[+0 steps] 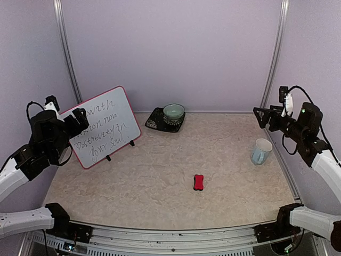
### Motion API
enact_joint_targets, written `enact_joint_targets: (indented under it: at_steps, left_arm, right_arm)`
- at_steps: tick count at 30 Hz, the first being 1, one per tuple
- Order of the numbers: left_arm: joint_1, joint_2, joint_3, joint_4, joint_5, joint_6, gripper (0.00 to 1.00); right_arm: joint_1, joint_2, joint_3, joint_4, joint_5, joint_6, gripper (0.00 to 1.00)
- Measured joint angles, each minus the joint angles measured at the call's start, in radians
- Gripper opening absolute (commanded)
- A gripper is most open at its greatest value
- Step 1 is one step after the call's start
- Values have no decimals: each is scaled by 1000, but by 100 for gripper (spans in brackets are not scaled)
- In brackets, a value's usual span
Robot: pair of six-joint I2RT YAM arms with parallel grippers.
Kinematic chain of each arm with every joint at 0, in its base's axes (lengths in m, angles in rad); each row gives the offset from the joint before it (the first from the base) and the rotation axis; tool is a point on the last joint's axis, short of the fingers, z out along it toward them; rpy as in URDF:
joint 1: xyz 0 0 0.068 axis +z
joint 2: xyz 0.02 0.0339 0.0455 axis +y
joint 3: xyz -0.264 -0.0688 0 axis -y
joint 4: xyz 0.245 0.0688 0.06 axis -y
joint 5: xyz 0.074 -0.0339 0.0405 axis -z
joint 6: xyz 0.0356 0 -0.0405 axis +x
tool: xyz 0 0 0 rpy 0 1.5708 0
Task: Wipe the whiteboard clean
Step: Move the whiteboard to the center of the board.
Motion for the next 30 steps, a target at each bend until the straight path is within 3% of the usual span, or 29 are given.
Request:
enact_joint_targets:
  at_steps: [7, 13, 20, 30]
  left_arm:
    - [27, 1, 18, 5, 90, 0, 99]
    - [66, -6, -9, 27, 172, -6, 99]
    - [11, 16, -39, -19, 97, -122, 99]
    - [-84, 172, -85, -153, -63, -414, 99]
  right_arm:
    - [2, 15, -27, 40, -20, 108, 100]
    - [2, 48, -80, 95, -131, 181, 100]
    - [14, 103, -80, 113, -178, 193, 100]
    - [164, 179, -70, 67, -50, 141, 100]
